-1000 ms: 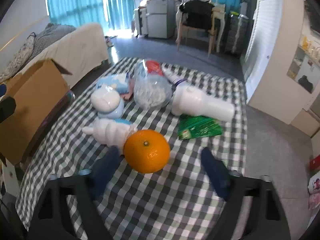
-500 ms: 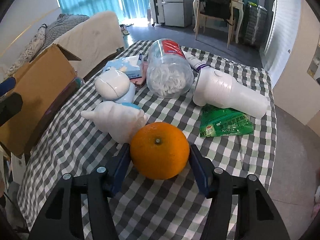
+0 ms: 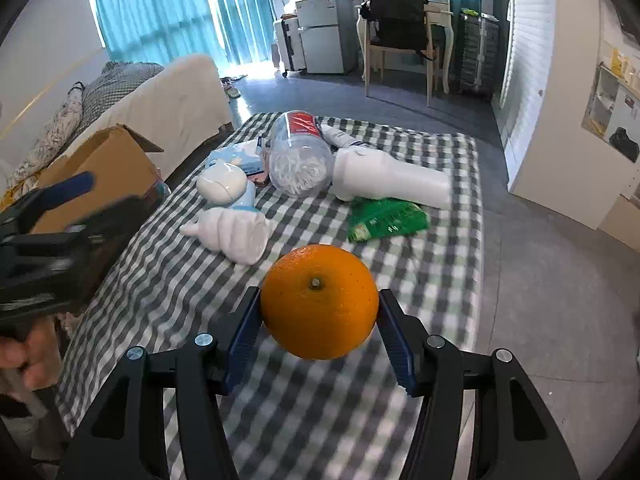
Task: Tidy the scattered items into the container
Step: 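Grasp the white figurine with the left tool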
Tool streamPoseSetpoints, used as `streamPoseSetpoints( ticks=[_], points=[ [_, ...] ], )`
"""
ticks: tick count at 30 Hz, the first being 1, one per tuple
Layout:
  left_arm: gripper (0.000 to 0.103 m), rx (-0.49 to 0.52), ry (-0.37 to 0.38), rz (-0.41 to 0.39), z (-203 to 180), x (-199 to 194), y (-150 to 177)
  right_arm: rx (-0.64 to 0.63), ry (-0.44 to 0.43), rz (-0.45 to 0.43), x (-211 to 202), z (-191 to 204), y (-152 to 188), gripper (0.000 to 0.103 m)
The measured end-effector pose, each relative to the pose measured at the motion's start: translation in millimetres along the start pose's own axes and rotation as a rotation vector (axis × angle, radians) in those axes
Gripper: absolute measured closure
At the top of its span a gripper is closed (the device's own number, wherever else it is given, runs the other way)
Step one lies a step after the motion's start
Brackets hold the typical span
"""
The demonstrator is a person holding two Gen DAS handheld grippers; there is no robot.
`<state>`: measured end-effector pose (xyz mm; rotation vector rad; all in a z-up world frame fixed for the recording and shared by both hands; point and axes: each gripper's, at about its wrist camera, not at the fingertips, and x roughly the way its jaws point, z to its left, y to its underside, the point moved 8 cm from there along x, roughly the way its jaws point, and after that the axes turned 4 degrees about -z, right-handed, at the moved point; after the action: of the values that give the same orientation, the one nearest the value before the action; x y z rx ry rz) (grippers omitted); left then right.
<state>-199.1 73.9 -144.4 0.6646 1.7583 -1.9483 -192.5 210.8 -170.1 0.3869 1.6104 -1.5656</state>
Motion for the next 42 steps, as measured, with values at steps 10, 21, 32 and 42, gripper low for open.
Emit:
streamPoseSetpoints(
  ticks=[10, 21, 32, 42],
  points=[
    [0.000, 0.054, 0.010, 0.037, -49.9, 46.1, 12.6, 0.050, 0.035, -0.021, -29.3, -24.3, 10.0, 0.046],
    [0.036, -0.016, 0.023, 0.119, -41.3, 78.3, 27.8, 0.065, 0.021, -0.019, -21.8, -29.0, 8.3, 0.046],
    [0.037, -0.042, 0.026, 0.094, -29.7, 65.6, 23.1, 0.052, 0.012, -0.014, -17.9, -20.8, 4.6, 0.046],
    [0.037, -0.074, 0.026, 0.021, -15.6, 21.6, 1.5, 0.027, 0.007, -0.042, -35.7, -1.8, -5.0, 0.046]
  ],
)
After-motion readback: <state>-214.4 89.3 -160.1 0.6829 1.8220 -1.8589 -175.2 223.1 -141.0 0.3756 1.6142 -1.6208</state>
